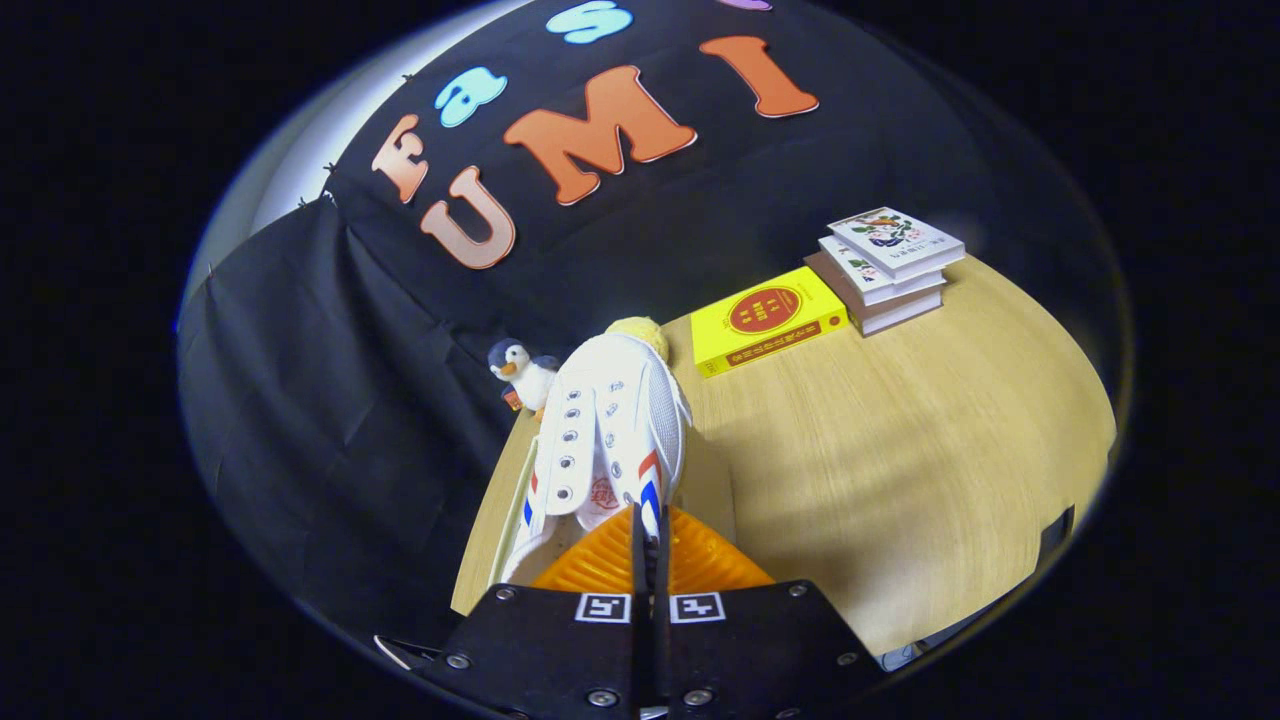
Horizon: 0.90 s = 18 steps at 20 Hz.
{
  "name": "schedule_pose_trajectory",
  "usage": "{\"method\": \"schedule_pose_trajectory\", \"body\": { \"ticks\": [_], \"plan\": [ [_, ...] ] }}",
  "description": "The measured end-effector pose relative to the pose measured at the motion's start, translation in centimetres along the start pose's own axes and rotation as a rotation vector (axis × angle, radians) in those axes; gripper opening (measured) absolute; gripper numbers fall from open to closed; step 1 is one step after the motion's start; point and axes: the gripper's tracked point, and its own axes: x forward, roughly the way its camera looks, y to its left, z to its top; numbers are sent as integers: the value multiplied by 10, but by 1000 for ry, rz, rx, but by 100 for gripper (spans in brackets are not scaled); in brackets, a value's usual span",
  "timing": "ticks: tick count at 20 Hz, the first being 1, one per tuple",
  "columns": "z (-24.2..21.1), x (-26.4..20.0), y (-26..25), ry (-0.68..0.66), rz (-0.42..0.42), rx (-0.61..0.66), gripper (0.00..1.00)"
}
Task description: Open the storage box then place both shoes into the box .Put the left shoe in first, then the right shoe, with the right side of both shoes facing outward in a uniform manner.
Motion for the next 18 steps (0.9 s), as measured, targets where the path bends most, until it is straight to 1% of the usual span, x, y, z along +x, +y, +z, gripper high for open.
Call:
{"method": "schedule_pose_trajectory", "body": {
  "ticks": [2,4,10,11,12,13,14,16,18],
  "plan": [
    [-13,18,10,23,-33,-12,0],
    [-24,34,12,42,-84,-47,0],
    [-57,70,3,108,-225,-173,0],
    [-59,73,5,111,-223,-190,4],
    [-53,74,20,86,-177,-186,7],
    [-42,71,33,49,-147,-179,23],
    [-28,69,37,12,-145,-193,29],
    [-4,59,41,-37,-149,-253,54],
    [15,49,44,-68,-147,-283,82]
  ]
}}
